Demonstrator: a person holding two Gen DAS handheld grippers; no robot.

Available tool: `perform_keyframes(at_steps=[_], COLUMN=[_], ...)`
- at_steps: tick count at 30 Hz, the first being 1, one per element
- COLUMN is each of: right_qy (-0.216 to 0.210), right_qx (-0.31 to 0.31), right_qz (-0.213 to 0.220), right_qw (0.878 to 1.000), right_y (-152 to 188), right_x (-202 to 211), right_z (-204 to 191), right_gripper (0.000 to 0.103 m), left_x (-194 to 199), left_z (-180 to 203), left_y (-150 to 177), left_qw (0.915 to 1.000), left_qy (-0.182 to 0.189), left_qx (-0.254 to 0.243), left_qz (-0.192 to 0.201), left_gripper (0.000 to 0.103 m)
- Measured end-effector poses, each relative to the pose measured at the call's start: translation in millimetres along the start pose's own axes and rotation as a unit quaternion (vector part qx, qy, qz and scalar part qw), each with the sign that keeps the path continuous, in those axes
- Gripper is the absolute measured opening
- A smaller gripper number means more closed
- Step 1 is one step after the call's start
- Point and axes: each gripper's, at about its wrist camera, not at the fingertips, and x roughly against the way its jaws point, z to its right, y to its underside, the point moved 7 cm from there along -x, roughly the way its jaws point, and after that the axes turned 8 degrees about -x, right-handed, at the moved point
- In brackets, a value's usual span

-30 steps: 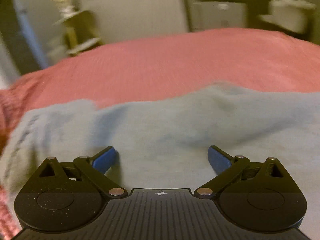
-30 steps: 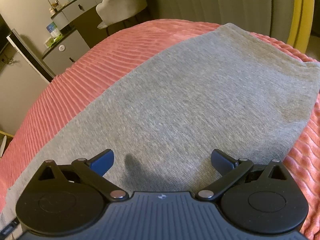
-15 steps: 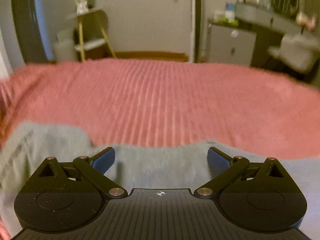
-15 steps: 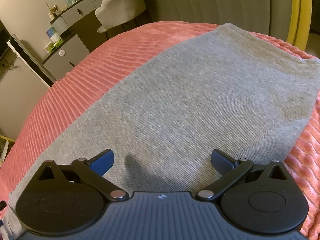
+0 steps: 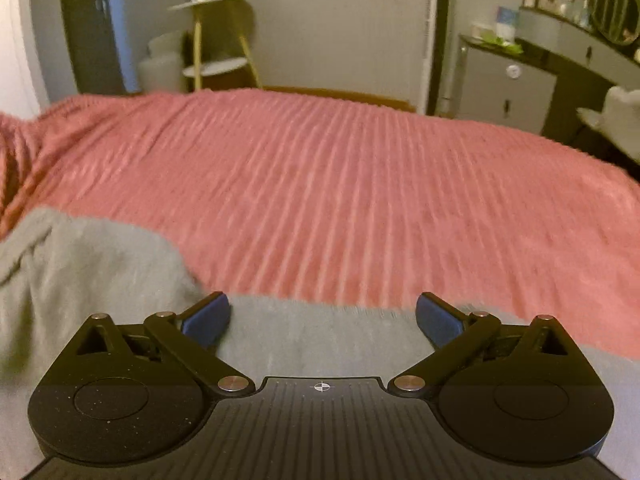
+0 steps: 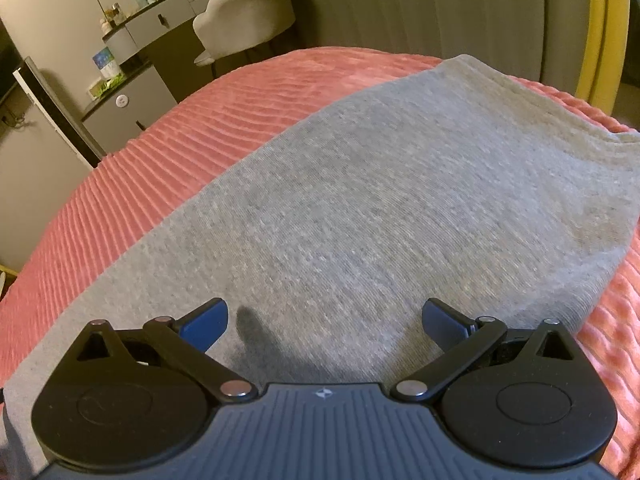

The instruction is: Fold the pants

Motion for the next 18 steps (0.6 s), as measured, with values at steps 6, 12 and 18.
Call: perform_keyframes(at_steps=[6, 12, 18], right_qy=[0.000, -0.015, -0.017], right_qx=[-0.001, -0.019, -0.024], right_qz=[0.003, -0.002, -0.009], right_qw=[1.000, 1.000, 1.000], right_y=[0, -2, -3], right_x=[1, 5, 5], right_z=[1, 5, 5], right_gripper=[0.103, 0.103, 0.103], left_x=[62, 66, 59], left_z=[32, 65, 5], left_y=[17, 55, 53], left_qw=[0.9955, 0.9891, 0.9985], left_qy=[0.075, 0.052, -0.031], left_qx=[-0.057, -0.137, -0.028], left_qz=[0.013, -0.010, -0.036], left_gripper=[0.103, 0.103, 0.103])
